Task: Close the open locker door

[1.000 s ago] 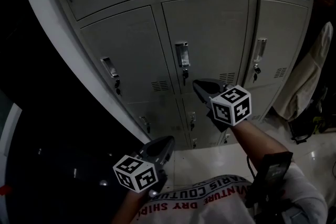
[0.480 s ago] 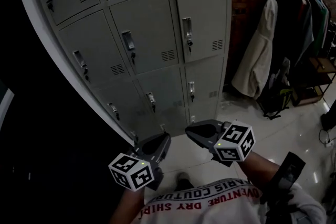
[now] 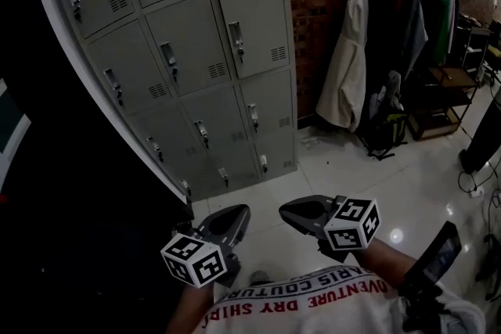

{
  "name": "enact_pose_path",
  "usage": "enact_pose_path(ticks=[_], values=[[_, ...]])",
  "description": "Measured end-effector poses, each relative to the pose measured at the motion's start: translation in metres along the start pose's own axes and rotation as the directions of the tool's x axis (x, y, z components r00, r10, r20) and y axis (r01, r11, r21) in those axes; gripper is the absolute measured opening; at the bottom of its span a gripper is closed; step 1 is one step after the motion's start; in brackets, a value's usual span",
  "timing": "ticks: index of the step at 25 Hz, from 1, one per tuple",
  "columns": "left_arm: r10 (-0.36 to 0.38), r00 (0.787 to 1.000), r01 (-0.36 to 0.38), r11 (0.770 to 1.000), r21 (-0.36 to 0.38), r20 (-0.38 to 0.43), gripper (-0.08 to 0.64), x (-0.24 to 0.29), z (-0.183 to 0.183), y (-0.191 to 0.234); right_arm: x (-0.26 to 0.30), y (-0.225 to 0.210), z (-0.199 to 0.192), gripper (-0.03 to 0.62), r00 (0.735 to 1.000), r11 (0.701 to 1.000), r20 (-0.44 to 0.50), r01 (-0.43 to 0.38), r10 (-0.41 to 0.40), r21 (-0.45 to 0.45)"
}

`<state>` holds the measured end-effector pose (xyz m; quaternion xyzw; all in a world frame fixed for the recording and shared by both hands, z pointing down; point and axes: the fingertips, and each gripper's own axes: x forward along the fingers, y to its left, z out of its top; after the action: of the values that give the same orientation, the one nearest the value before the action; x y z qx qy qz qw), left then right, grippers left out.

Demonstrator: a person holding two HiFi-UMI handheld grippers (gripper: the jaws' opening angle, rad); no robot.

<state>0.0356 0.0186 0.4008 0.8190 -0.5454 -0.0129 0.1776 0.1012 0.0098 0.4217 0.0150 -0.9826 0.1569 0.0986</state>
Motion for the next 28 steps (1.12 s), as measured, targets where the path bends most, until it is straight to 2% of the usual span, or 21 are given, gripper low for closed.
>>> enact_pose_path(ticks=[4,10,28], values=[[-0.015,1.000,0.015,1.000,0.026,0.005,0.005,-0.012,-0.001,-0.026,-0.015,0.022,-0.001,-0.008,1.000,1.000,0.016,-0.002,0.002,-0.006],[-0.012,1.000,0.012,0.999,0.049,-0.006,0.005,-0.030,-0.009,-0.041,-0.016,0.051,-0.009,-0.006,1.000,0.999,0.003,-0.014,0.014,-0.051],[-0.012,1.000,0.013,0.997,0.080,-0.009,0.005,-0.041,-0.008,-0.060,-0.017,0.066,-0.004,-0.006,0.999,0.998,0.006,-0.039,0.040,-0.054]])
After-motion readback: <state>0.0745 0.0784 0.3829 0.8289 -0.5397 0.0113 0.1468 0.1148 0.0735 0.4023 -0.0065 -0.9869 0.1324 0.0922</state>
